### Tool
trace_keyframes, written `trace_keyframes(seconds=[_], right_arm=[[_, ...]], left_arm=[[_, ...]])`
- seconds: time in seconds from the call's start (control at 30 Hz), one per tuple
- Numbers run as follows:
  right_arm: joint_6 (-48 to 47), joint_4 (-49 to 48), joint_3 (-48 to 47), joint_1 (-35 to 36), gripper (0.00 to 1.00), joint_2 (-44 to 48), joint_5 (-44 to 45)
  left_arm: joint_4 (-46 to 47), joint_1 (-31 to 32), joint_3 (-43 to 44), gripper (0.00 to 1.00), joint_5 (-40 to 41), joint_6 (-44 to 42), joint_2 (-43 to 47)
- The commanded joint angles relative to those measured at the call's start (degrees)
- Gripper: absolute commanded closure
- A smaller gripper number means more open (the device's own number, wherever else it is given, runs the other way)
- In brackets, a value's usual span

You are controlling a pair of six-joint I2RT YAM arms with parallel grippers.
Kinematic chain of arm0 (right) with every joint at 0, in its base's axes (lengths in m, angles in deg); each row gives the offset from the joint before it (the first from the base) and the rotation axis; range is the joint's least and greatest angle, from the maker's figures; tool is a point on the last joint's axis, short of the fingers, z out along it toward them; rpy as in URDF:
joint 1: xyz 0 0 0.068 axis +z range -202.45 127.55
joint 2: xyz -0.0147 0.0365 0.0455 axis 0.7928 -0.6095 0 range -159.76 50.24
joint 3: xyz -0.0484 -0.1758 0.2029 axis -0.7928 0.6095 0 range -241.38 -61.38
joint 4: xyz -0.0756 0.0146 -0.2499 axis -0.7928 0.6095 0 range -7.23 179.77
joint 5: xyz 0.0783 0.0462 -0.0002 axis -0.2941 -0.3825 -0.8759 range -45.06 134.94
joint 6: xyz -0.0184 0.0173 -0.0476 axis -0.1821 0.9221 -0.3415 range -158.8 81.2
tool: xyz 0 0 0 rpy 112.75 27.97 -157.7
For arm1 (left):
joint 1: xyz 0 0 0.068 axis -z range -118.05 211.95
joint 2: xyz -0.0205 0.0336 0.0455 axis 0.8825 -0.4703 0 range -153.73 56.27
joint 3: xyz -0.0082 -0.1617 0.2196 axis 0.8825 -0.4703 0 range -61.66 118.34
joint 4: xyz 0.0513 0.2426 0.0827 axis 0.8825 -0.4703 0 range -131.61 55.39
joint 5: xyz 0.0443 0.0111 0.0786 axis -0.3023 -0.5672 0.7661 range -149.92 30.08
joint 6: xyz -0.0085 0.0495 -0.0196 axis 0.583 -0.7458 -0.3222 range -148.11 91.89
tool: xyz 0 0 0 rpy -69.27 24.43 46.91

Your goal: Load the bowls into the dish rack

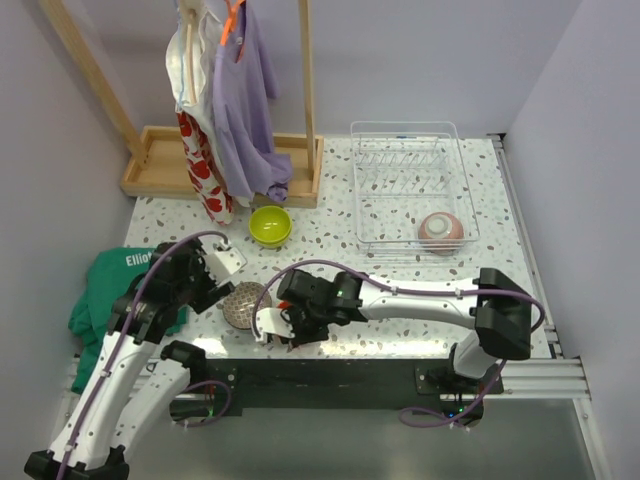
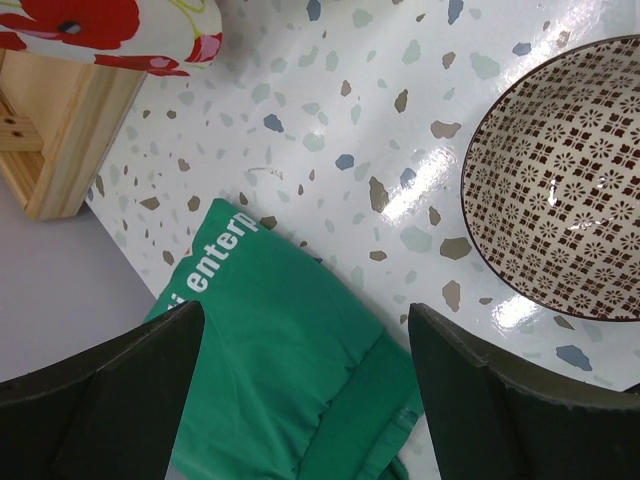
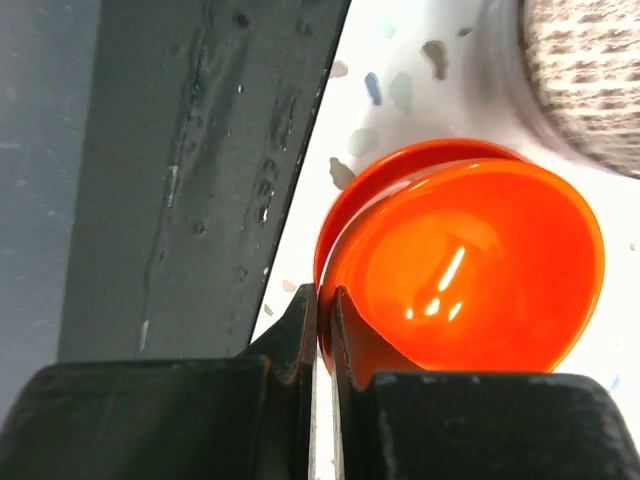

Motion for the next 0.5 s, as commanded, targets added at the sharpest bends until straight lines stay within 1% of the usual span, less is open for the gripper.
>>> trace_keyframes(seconds=[0.0,0.07,0.1,0.13,0.17,0.2,0.23,0.27,0.3,0.37,0.4,0.43,0.47], right_arm=[[-1.65,10.9,-14.13,-1.58,1.0,4.88,1.84],[-1.66,14.24,-17.93,-4.31,1.0,5.76,0.36],[-0.53,15.13,-21.86,-8.5,1.0,5.58,-2.0],[1.22,16.01,-23.99,-11.15,1.0,4.36,-3.94],[5.59,17.67,-25.84,-14.14,1.0,3.57,-5.96],[7.99,18.29,-28.64,-20.61,1.0,2.78,-10.85],[10.45,18.56,-29.45,-23.98,1.0,2.07,-12.99],[14.39,17.78,-29.64,-26.97,1.0,1.54,-14.75],[15.9,16.73,-28.42,-31.87,1.0,1.89,-17.29],[18.63,12.71,-25.96,-35.77,1.0,3.72,-19.42],[19.25,11.46,-23.34,-39.01,1.0,4.35,-20.12],[19.78,10.49,-22.27,-40.43,1.0,5.05,-21.52],[20.92,9.26,-21.21,-41.84,1.0,5.58,-22.15]], left_arm=[[1.01,-0.54,7.18,0.12,-3.02,-2.12,-2.73],[1.44,-0.45,9.04,0.13,-4.42,-2.91,-5.37],[2.49,-0.45,10.96,0.13,-4.78,-3.27,-6.42],[3.11,-0.45,11.93,0.14,-5.3,-3.18,-8.52],[3.81,-0.45,12.9,0.15,-6.79,-3.18,-9.67],[5.3,-0.45,15.0,0.16,-7.93,-2.75,-10.81],[6.18,-0.36,15.8,0.16,-8.99,-2.39,-13.35],[7.24,-0.36,16.77,0.18,-11.26,-1.87,-14.59],[9.25,-0.28,18.52,0.18,-12.5,-0.99,-16.08],[11.19,0.25,20.29,0.22,-15.75,-0.28,-20.65],[12.94,0.77,21.69,0.23,-16.29,-0.02,-22.15],[14.0,1.48,22.22,0.25,-16.56,0.07,-24.69],[14.97,3.75,22.31,0.28,-16.39,0.07,-25.76]])
